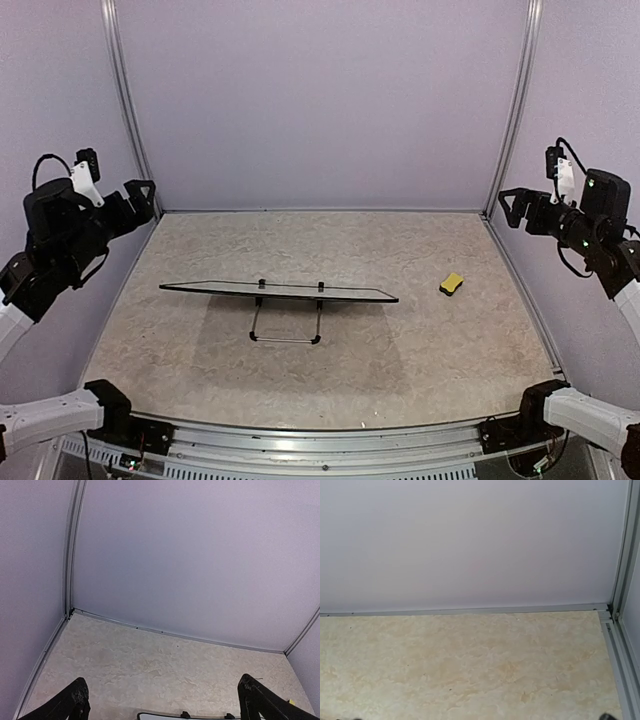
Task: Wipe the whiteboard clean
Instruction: Rotate the whiteboard at the center of the board.
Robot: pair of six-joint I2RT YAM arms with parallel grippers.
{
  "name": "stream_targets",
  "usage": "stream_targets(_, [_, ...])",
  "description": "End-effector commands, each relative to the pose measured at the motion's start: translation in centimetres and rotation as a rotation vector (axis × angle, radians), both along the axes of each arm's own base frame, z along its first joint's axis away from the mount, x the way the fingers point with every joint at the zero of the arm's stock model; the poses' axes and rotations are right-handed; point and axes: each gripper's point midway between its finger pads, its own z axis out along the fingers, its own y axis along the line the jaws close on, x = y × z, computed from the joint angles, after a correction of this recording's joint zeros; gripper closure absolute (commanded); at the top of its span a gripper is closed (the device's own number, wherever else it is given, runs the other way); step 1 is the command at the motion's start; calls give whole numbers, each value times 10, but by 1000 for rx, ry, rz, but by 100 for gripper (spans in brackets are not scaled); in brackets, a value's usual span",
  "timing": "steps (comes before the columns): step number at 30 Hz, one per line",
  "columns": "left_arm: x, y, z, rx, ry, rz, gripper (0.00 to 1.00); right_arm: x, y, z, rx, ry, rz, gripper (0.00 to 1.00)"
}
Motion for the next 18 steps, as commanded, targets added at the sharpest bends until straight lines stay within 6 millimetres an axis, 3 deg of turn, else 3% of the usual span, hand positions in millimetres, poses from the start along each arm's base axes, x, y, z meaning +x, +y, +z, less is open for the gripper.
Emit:
stream_targets(1, [-20, 16, 17, -86, -132, 37, 1, -3, 0, 0, 12, -9, -9, 1])
stream_targets(3, [-34, 20, 27, -115, -209, 16, 1, 0, -3, -5, 27, 13, -32, 0])
stream_targets(7, [-49, 26, 36, -130, -262, 7, 1, 3, 10, -15, 22, 48, 41, 0])
stream_targets(18, [-35, 27, 4, -122, -137, 57, 1, 0, -2, -17, 13, 38, -25, 0])
